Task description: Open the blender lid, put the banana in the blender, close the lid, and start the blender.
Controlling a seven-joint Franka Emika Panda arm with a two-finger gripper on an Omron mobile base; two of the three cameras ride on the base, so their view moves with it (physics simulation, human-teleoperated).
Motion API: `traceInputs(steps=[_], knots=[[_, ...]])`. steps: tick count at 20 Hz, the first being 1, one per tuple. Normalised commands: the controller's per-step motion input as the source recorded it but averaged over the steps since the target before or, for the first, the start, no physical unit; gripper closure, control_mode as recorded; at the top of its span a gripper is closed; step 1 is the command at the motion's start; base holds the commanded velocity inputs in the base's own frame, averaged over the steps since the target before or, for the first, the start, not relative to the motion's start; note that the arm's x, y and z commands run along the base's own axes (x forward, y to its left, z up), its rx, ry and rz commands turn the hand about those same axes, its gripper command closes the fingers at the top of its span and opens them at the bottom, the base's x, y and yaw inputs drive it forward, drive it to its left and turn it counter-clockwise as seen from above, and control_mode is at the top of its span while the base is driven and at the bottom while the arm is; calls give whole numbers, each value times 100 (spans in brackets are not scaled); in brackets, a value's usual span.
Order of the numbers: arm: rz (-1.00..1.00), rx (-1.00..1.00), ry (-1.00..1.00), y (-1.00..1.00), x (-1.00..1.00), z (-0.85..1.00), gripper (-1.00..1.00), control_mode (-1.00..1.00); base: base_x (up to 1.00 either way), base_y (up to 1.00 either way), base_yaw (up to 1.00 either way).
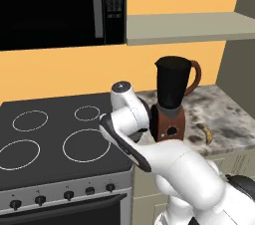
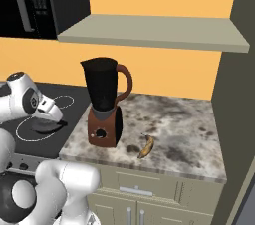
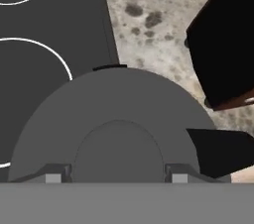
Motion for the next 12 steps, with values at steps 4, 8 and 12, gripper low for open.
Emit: traceInputs(steps=[4,8,12], knots=[[-2,-1,4,18,34,-51,100,-100,0,0,0],[-2,0,0,19,19,-43,100,-100,0,0,0],[-2,0,0,5,25,-31,100,-100,0,0,0]])
